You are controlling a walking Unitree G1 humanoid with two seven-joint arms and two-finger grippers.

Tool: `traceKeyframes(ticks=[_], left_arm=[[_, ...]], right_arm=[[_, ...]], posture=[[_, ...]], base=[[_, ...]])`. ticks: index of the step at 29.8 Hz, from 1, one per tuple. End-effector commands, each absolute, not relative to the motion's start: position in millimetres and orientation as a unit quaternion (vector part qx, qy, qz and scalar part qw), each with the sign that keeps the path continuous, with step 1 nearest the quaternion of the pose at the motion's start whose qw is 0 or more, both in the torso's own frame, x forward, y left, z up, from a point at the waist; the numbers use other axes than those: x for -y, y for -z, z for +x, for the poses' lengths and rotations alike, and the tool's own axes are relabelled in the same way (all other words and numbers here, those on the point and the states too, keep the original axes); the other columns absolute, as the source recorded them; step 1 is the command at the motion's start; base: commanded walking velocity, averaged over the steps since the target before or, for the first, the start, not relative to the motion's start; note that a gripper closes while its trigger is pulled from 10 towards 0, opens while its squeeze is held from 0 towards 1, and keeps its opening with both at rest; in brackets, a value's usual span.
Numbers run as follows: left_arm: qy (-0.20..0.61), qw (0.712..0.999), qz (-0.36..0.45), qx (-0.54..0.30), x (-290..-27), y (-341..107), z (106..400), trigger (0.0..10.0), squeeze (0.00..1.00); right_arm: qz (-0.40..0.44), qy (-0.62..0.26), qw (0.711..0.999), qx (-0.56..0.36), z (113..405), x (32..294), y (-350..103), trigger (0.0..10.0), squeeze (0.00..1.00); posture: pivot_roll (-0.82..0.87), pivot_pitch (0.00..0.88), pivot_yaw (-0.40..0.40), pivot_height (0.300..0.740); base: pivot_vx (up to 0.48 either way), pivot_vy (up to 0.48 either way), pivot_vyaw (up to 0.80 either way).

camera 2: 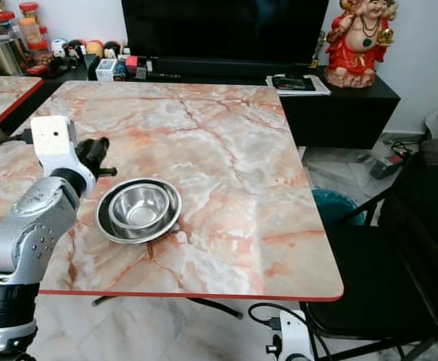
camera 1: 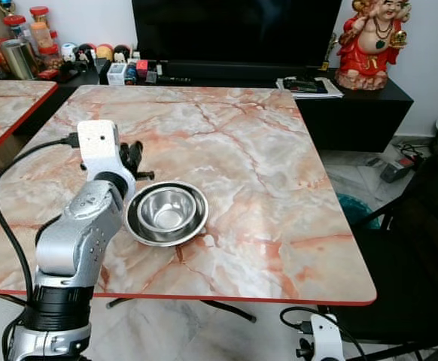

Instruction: Setting the table

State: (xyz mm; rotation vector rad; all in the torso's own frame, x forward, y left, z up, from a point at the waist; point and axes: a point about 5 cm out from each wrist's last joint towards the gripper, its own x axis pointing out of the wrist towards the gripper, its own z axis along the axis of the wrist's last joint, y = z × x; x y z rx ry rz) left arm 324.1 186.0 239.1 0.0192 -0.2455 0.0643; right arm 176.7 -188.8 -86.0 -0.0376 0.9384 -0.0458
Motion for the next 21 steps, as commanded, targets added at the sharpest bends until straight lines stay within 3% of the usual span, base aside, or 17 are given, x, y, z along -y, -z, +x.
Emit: traceKeyframes(ticks=[1,4,9,13,21], left_arm=[[-0.042,0.988,0.065,0.134,-188,-232,325,10.0,0.0],[-0.019,0.983,0.116,0.138,-179,-207,326,10.0,0.0],[-0.007,0.988,0.062,0.139,-171,-177,325,10.0,0.0],[0.003,0.987,0.067,0.149,-166,-163,323,10.0,0.0],[-0.013,0.986,0.039,0.159,-168,-159,326,10.0,0.0]], right_arm=[[-0.018,0.022,0.892,-0.451,179,189,85,10.0,0.0],[-0.017,0.023,0.894,-0.447,180,188,84,10.0,0.0],[-0.012,0.031,0.9,-0.434,184,190,82,10.0,0.0],[-0.01,0.036,0.901,-0.432,184,191,81,10.0,0.0],[-0.01,0.037,0.903,-0.427,187,191,80,10.0,0.0]], posture=[[0.01,0.0,-0.036,0.74],[0.01,0.0,-0.036,0.74],[-0.01,0.0,-0.025,0.74],[-0.01,0.0,-0.023,0.74],[-0.01,0.0,-0.033,0.74]], base=[[0.0,0.0,0.0],[0.0,0.0,0.0],[0.0,0.0,0.0],[0.0,0.0,0.0],[0.0,0.0,0.0]])
